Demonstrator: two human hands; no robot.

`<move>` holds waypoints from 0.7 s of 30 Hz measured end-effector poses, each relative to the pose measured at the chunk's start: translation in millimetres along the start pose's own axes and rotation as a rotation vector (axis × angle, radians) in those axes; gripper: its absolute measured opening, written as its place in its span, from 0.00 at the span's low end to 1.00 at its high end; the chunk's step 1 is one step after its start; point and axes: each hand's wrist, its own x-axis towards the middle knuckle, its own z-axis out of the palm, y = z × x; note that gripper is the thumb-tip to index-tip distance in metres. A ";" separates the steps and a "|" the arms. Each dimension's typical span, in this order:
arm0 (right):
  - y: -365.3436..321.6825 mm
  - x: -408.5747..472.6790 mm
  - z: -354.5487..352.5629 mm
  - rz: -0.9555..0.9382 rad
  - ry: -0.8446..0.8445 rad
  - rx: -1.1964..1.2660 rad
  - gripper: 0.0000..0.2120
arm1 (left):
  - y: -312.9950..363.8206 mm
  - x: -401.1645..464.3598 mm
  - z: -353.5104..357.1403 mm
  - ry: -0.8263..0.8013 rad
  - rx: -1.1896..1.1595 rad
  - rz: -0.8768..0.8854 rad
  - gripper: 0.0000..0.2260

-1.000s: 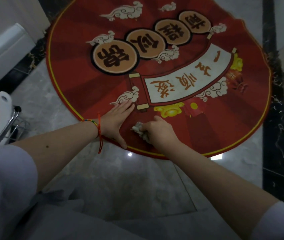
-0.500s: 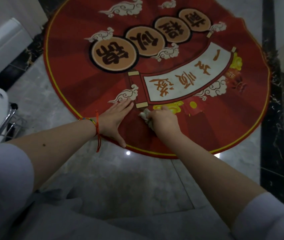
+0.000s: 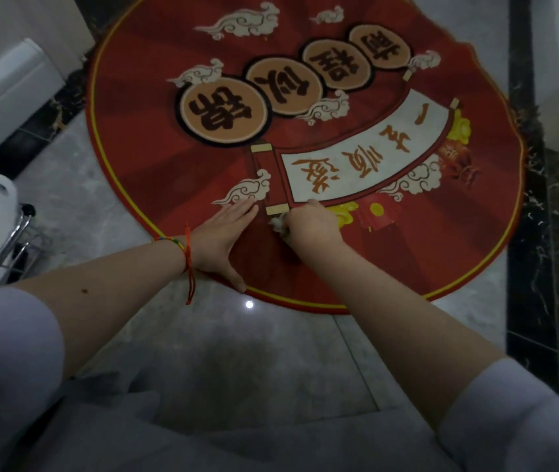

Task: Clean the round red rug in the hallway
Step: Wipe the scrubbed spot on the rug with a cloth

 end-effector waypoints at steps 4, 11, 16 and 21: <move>-15.1 -18.9 21.9 -0.122 0.099 0.018 0.18 | 0.3 -5.9 0.5 0.018 -0.054 0.006 0.64; -22.5 -12.1 22.1 -0.188 0.059 -0.024 0.16 | -0.9 -9.4 1.1 0.017 -0.078 -0.003 0.63; -24.0 -11.1 25.5 -0.235 0.045 -0.073 0.16 | -1.4 -8.3 0.0 0.016 -0.057 -0.006 0.64; -33.6 -26.0 18.7 -0.284 0.195 -0.047 0.14 | -0.1 -11.0 -1.5 0.015 -0.064 0.008 0.63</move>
